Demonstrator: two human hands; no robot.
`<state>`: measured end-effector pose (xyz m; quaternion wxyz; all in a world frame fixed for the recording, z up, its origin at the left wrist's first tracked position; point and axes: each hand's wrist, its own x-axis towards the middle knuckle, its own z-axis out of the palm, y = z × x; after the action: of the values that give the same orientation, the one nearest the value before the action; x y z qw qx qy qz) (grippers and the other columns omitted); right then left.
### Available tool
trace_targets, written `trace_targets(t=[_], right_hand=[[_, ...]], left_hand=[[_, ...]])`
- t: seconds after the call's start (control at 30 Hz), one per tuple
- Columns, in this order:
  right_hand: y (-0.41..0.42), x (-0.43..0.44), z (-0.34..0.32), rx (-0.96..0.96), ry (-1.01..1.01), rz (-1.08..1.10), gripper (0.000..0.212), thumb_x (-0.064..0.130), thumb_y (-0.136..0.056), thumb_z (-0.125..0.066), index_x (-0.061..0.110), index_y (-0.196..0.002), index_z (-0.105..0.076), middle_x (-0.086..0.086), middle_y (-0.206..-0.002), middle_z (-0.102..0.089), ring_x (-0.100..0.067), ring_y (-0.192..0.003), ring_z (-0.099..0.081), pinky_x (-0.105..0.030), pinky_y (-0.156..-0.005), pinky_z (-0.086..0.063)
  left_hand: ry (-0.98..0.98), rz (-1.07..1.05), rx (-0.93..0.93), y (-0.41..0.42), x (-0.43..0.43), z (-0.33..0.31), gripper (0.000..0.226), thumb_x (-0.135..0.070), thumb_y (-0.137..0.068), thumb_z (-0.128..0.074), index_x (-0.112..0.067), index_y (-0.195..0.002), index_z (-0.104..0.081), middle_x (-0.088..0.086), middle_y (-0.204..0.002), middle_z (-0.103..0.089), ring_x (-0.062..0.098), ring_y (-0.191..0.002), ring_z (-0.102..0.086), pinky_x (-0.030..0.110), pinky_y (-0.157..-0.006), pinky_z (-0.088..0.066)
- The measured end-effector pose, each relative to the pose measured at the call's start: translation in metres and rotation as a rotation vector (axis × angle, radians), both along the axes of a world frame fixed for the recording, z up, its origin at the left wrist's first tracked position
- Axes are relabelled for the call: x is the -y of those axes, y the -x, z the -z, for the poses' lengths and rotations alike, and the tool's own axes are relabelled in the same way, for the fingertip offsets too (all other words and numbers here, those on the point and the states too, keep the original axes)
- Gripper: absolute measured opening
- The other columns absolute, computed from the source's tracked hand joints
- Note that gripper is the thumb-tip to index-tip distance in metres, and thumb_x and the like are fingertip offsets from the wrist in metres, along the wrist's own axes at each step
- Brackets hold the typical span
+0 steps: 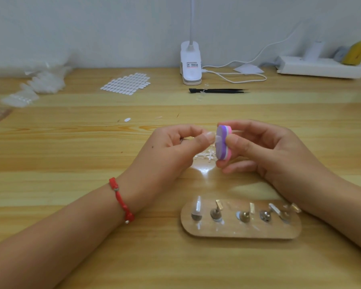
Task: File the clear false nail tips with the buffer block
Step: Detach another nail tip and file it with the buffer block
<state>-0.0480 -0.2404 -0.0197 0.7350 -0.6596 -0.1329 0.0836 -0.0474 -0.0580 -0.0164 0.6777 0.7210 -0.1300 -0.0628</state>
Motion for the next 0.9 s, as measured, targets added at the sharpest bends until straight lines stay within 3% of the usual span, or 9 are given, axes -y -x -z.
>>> trace_targets(t=[0.17, 0.27, 0.4, 0.47, 0.53, 0.7, 0.9], right_hand=[[-0.0025, 0.0007, -0.0002, -0.05, -0.065, 0.049, 0.039, 0.033, -0.063, -0.075, 0.017, -0.099, -0.074, -0.011, -0.08, -0.073, -0.022, -0.069, -0.073, -0.024, -0.059, -0.057], [-0.0005, -0.0003, -0.0015, -0.04, -0.024, -0.012, 0.033, 0.033, -0.065, -0.074, 0.021, -0.095, -0.078, -0.008, -0.078, -0.073, -0.022, -0.07, -0.072, -0.023, -0.059, -0.057], [-0.0031, 0.0019, -0.0011, -0.078, -0.079, 0.019, 0.036, 0.029, -0.065, -0.075, 0.015, -0.098, -0.076, -0.011, -0.079, -0.073, -0.02, -0.067, -0.071, -0.023, -0.058, -0.057], [-0.0048, 0.0029, -0.0019, -0.111, -0.103, 0.005, 0.032, 0.019, -0.065, -0.081, 0.012, -0.096, -0.076, -0.011, -0.075, -0.071, -0.018, -0.062, -0.069, -0.023, -0.056, -0.056], [-0.0046, 0.0027, -0.0034, -0.105, -0.065, -0.037, 0.025, 0.018, -0.069, -0.075, 0.015, -0.093, -0.079, -0.01, -0.072, -0.068, -0.017, -0.056, -0.064, -0.023, -0.053, -0.054], [-0.0028, 0.0021, -0.0043, -0.096, -0.032, -0.057, 0.03, 0.025, -0.068, -0.072, 0.015, -0.096, -0.079, -0.007, -0.068, -0.065, -0.015, -0.055, -0.06, -0.021, -0.052, -0.053], [-0.0027, 0.0005, -0.0054, -0.079, -0.007, -0.071, 0.024, 0.024, -0.068, -0.072, 0.016, -0.089, -0.081, -0.012, -0.069, -0.062, -0.014, -0.049, -0.054, -0.02, -0.046, -0.047]], left_hand=[[0.0, 0.052, -0.026, 0.0, -0.0011, -0.002, 0.015, -0.034, -0.072, -0.064, -0.02, -0.072, -0.069, -0.008, -0.048, -0.027, 0.007, -0.042, -0.018, 0.017, -0.039, -0.018], [0.059, 0.016, -0.053, -0.002, -0.002, -0.0029, 0.016, -0.033, -0.071, -0.064, -0.018, -0.071, -0.068, -0.012, -0.046, -0.027, 0.005, -0.04, -0.018, 0.014, -0.037, -0.02], [-0.053, 0.076, -0.016, -0.0008, -0.0014, -0.002, 0.023, -0.034, -0.074, -0.063, -0.014, -0.079, -0.07, -0.009, -0.048, -0.028, 0.007, -0.042, -0.019, 0.015, -0.039, -0.02], [-0.042, 0.092, -0.041, 0.0002, -0.0015, -0.0041, 0.018, -0.033, -0.073, -0.064, -0.017, -0.074, -0.071, -0.011, -0.046, -0.029, 0.006, -0.041, -0.019, 0.015, -0.039, -0.019], [-0.007, 0.087, -0.072, -0.0001, -0.002, -0.0068, 0.014, -0.033, -0.07, -0.064, -0.021, -0.066, -0.069, -0.014, -0.044, -0.029, 0.006, -0.04, -0.018, 0.015, -0.038, -0.017], [-0.104, 0.134, 0.006, 0.0016, -0.0001, -0.0047, 0.016, -0.02, -0.083, -0.062, -0.005, -0.08, -0.068, -0.013, -0.043, -0.032, 0.001, -0.036, -0.027, 0.007, -0.039, -0.025], [-0.054, 0.09, -0.009, -0.0002, -0.0022, -0.0045, 0.023, -0.034, -0.072, -0.064, -0.012, -0.08, -0.07, -0.007, -0.047, -0.026, 0.006, -0.039, -0.018, 0.014, -0.038, -0.019]])
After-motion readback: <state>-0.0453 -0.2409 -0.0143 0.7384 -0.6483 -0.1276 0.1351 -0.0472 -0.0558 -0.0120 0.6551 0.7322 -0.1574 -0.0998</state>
